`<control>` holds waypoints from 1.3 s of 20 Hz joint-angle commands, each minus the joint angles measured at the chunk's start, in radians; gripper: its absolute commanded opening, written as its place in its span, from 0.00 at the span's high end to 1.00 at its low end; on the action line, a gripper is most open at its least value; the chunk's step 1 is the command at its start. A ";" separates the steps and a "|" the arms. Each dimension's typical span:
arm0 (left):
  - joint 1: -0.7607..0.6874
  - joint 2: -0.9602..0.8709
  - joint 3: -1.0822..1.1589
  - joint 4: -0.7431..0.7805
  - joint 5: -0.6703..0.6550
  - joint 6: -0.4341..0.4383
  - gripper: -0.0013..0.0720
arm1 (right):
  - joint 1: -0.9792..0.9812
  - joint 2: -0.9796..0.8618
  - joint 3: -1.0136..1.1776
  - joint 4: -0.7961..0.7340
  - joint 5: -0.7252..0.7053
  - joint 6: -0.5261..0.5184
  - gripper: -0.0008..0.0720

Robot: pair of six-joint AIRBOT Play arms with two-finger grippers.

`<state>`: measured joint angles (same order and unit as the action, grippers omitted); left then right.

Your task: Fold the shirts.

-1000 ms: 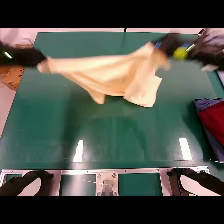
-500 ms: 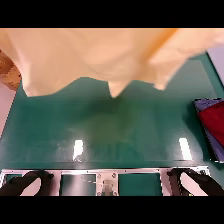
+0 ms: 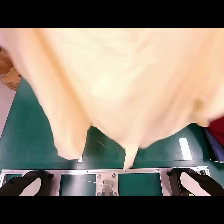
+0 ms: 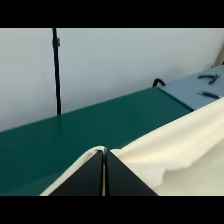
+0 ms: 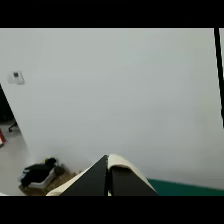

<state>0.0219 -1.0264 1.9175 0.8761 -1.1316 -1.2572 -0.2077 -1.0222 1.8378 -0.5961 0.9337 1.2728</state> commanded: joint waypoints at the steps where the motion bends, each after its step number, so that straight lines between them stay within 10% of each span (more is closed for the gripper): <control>1: 0.000 -0.130 -0.129 0.009 0.014 0.029 0.96 | 0.047 -0.108 -0.174 0.000 -0.007 -0.084 0.97; 13: -0.085 -0.829 -0.181 0.011 0.225 0.061 0.95 | 0.101 -0.791 -0.297 0.068 -0.126 -0.140 0.96; 15: -0.065 -0.821 -0.153 0.038 0.177 0.056 0.16 | 0.060 -0.784 -0.284 0.069 -0.050 -0.140 0.55; 16: -0.043 -0.820 -0.117 0.042 0.106 0.054 0.09 | 0.024 -0.777 -0.266 0.069 0.027 -0.133 0.53; 17: -0.015 -0.820 -0.073 0.044 0.011 0.053 0.10 | -0.012 -0.767 -0.257 0.068 0.102 -0.121 0.55; 18: 0.013 -0.820 -0.036 0.044 -0.084 0.048 0.22 | -0.050 -0.751 -0.257 0.063 0.185 -0.122 0.83; 19: 0.044 -0.820 -0.003 0.044 -0.187 0.045 0.78 | -0.077 -0.735 -0.260 0.052 0.254 -0.121 0.96; 20: 0.068 -0.820 0.019 0.044 -0.260 0.051 0.96 | -0.101 -0.716 -0.275 0.052 0.307 -0.105 0.97; 26: 0.143 -0.749 -0.030 0.135 -0.497 -0.001 0.96 | -0.135 -0.454 -0.644 -0.113 0.334 -0.049 0.97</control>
<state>0.1314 -1.8126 1.9198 0.9524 -1.4933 -1.2369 -0.3210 -1.5944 1.3663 -0.6132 1.2266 1.1934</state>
